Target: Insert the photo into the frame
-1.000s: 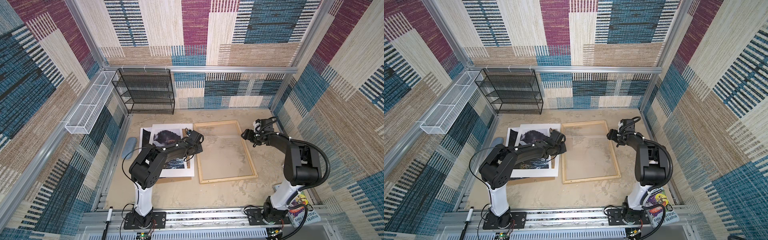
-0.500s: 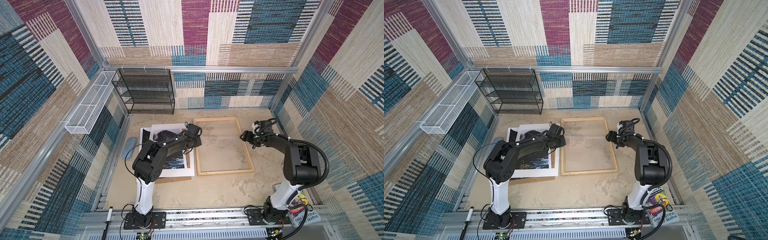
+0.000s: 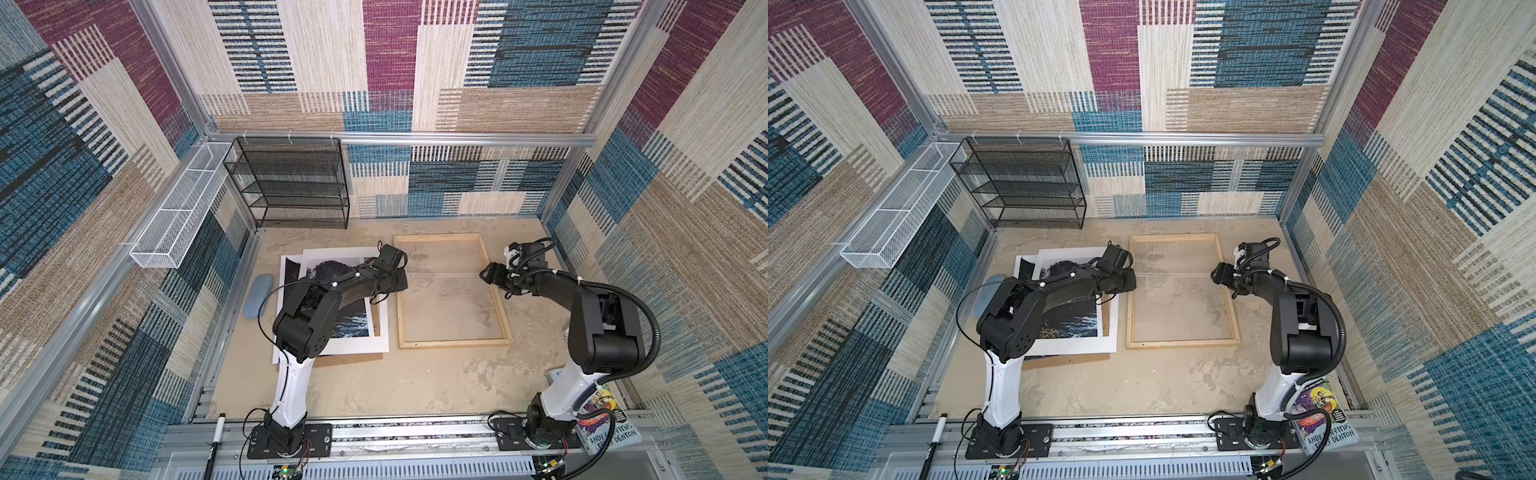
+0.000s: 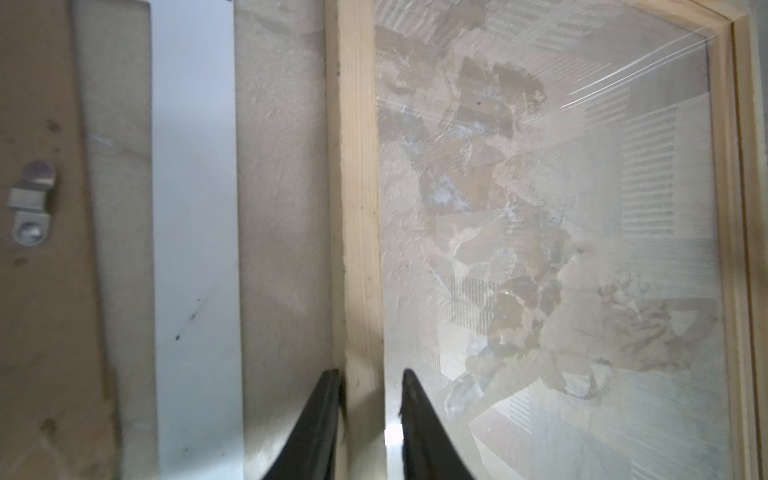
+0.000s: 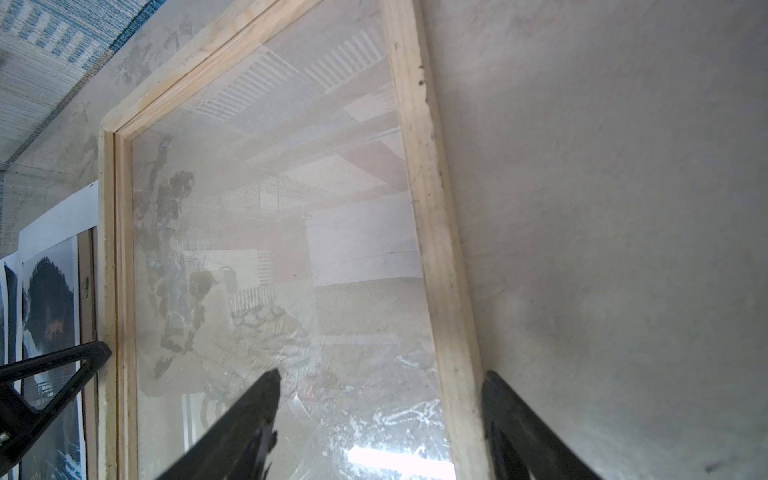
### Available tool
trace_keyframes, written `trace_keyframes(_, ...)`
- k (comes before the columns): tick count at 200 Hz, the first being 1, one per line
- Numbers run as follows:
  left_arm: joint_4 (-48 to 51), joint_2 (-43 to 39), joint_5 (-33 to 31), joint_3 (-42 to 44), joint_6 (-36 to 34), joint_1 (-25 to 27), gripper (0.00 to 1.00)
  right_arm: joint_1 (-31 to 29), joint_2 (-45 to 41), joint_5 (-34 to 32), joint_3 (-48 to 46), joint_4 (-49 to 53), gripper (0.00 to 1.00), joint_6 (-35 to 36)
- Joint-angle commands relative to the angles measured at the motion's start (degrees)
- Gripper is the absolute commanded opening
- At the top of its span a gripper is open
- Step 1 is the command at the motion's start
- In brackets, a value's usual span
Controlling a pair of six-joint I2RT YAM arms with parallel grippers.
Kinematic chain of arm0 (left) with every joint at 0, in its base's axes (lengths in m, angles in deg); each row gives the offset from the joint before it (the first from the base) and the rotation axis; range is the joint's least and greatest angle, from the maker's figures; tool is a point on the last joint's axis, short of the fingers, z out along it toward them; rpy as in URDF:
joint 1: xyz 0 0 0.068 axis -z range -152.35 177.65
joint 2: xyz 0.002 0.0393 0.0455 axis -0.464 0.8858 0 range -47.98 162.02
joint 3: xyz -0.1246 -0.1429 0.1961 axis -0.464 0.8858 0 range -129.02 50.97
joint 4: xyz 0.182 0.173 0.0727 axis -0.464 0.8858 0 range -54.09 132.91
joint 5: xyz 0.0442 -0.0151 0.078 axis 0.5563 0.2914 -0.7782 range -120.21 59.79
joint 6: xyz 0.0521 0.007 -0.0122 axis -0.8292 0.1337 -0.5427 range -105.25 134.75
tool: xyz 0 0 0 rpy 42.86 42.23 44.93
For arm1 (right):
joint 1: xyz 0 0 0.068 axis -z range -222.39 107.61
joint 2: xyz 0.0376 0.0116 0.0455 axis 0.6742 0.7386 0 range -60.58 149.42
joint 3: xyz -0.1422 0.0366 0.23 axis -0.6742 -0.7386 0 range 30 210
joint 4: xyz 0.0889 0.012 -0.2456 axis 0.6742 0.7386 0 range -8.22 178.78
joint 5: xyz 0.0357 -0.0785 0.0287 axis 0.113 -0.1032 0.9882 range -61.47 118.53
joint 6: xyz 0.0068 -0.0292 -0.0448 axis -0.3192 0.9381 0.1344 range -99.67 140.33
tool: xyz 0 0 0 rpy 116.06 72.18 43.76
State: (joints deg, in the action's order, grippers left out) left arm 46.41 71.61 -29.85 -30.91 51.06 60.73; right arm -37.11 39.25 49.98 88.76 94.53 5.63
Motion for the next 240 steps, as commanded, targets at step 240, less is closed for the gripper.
trace_keyframes(240,7.1,-28.2,-6.0,27.5,-1.3,-8.1,0.35,-38.9,24.5,0.7,30.6,-1.0,0.71,-13.4)
